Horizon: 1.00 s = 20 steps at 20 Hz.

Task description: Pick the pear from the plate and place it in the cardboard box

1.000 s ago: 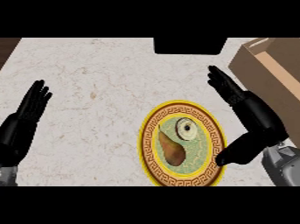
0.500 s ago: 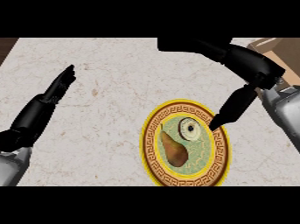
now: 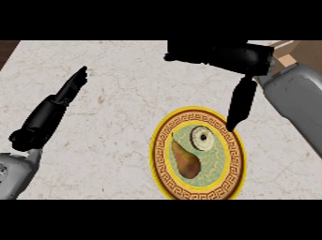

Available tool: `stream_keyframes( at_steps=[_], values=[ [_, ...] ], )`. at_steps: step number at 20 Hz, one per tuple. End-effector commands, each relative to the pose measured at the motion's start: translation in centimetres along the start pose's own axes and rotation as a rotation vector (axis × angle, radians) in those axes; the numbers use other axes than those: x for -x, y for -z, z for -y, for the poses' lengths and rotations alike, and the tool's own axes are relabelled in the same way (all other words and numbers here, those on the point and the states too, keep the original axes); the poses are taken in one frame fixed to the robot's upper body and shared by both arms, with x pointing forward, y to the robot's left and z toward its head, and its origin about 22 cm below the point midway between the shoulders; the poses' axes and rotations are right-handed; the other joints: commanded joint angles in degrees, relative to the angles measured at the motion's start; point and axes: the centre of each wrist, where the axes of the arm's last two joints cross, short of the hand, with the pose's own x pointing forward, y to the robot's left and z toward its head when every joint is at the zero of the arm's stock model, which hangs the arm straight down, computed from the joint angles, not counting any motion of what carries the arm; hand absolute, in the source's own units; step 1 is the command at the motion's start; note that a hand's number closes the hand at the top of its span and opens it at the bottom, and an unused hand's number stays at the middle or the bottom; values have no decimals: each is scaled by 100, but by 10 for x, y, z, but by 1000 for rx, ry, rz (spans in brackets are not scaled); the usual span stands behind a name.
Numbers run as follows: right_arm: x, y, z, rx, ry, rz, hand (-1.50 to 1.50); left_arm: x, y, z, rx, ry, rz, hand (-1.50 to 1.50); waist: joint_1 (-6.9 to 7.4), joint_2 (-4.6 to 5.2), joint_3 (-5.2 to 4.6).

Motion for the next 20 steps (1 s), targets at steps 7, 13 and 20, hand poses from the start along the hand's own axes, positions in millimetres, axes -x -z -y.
stream_keyframes(
  at_steps=[7, 13, 20],
  values=[
    [-60, 74, -27, -413, -279, -53, -150, -2, -2, 3, -16, -1, -17, 0, -108, -76, 1],
    [-105, 92, -44, -477, -403, -119, -150, 6, -17, -1, -17, 7, -14, 0, -213, -128, -1],
    [-107, 100, -63, -531, -409, -206, -150, 2, -10, -7, -26, 11, -36, 0, -239, -107, 2]
  ],
)
